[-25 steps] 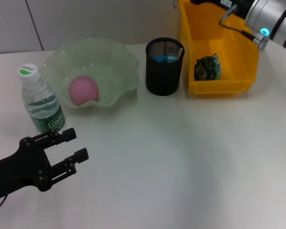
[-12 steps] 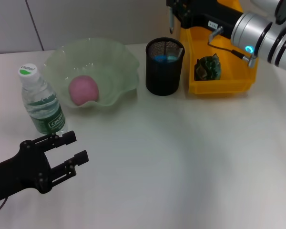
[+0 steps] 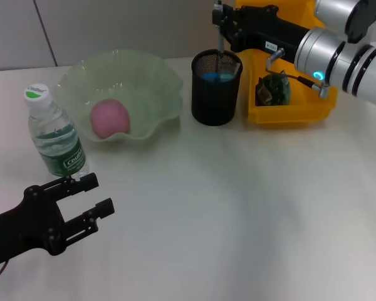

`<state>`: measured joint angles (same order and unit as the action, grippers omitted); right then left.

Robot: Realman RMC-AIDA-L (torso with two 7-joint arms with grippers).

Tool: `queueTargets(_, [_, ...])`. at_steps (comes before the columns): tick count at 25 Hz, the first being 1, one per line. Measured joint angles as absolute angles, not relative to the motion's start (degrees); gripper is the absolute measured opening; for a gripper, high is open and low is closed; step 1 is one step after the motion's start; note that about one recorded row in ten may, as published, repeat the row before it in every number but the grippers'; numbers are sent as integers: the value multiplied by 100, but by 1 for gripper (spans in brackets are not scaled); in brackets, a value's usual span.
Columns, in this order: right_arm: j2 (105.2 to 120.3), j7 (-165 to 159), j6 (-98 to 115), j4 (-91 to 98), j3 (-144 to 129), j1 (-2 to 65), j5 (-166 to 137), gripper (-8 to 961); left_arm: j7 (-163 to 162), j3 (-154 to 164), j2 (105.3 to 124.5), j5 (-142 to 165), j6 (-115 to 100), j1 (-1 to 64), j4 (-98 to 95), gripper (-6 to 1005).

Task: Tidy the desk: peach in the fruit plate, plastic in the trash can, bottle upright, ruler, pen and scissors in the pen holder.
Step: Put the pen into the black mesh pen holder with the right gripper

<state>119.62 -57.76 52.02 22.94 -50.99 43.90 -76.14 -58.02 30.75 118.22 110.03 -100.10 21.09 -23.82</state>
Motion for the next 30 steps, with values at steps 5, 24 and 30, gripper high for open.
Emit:
queueTargets(5, [11962, -5783, 5103, 2285, -5282, 4390, -7611, 128, -5803, 3061, 11815, 10994, -10029, 2102, -2383, 596])
queueTargets(24, [11962, -5787, 5086, 2324, -5479, 4293, -7480, 436, -5801, 3035, 11804, 10968, -10055, 2084, -2426, 597])
queueTargets(30, [11940, -5772, 5544, 2379, -5486, 4064, -6956, 605, -5801, 3032, 11803, 10968, -10148, 2064, -2426, 598])
